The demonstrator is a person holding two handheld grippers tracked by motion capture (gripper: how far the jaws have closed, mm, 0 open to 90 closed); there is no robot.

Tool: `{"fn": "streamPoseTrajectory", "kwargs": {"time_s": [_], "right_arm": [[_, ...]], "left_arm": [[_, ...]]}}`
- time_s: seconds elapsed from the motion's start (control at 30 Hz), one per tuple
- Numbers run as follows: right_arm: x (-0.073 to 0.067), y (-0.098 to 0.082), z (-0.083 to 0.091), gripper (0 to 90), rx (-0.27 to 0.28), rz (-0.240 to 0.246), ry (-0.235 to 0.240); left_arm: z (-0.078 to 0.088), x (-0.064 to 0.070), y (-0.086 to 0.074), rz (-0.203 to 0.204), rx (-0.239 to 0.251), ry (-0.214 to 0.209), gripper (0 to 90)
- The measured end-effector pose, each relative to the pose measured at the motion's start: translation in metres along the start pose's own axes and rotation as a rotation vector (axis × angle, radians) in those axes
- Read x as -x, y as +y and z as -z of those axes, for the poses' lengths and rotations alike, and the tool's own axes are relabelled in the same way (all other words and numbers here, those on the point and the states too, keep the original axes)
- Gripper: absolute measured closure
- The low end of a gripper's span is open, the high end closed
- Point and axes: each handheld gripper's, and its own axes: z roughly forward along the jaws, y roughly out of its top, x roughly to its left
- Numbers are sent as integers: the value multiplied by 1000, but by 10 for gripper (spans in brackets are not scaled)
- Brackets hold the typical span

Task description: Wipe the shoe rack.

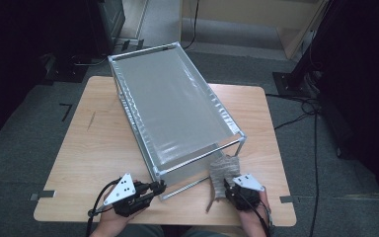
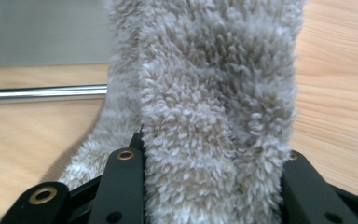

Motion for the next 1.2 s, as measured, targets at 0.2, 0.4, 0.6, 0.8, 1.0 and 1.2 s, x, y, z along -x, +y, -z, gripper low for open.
{"fn": "streamPoseTrajectory", "kwargs": {"time_s": [0.2, 0.4, 0.6, 0.8, 1.0, 1.2], "right_arm": [[9, 5, 6, 635, 85, -60, -85], [10, 21, 29, 640, 246, -110, -143], [9, 32, 42, 637, 367, -137, -143], [10, 25, 4, 634, 210, -142, -137], [12, 13, -20, 632, 108, -139, -135], [17, 24, -15, 643, 186, -182, -102]], "left_arm": [[-2, 3, 0, -8, -3, -14, 796], [-3, 5, 0, -11, -5, -20, 797], [-5, 8, -1, -14, -6, -37, 796], [-8, 13, -1, -21, -11, -55, 796], [-10, 17, -1, -28, -16, -81, 796], [-13, 22, -2, -35, -21, -106, 796]]}}
